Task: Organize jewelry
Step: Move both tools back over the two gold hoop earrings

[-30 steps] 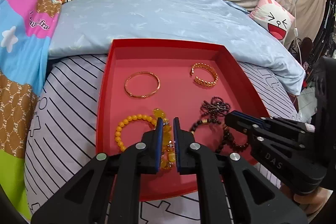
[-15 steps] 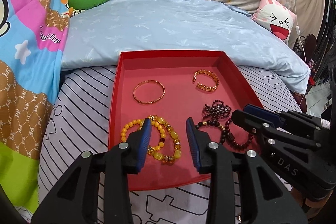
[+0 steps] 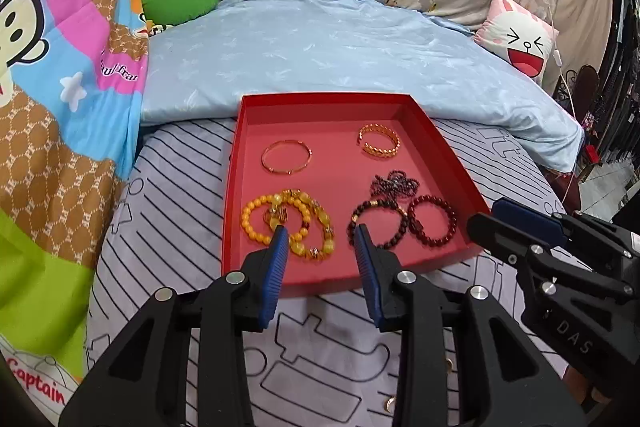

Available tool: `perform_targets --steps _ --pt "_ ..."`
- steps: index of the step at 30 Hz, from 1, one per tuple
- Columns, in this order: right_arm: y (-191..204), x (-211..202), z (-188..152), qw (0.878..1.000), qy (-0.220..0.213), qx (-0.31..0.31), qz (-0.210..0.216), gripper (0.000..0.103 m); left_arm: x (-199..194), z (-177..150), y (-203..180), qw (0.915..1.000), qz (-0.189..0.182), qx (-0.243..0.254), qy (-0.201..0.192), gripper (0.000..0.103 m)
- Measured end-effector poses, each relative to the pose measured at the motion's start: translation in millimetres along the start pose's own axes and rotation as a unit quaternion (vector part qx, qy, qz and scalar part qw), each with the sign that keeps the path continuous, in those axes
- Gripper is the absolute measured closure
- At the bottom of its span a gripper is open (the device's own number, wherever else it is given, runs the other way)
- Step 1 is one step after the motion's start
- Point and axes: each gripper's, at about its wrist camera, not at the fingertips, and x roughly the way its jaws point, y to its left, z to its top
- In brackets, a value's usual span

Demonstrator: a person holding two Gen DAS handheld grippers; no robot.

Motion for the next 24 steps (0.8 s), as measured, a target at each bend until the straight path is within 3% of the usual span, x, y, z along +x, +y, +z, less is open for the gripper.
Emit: perform_targets --steps 10,17,24 --pt "-2 -25 -46 1.0 0.017 0.017 0.007 0.075 -22 -39 -7 1.0 0.001 -0.003 0.008 0.07" --pt "-14 -22 -89 0.998 0.05 0.043 0.007 0.075 -26 -79 -8 0.9995 0.025 0.001 0.021 0.069" --pt "-13 -17 -114 0.996 0.067 0.056 0.008 0.075 -26 -106 -7 0.9989 0.023 -0.017 0.037 0.068"
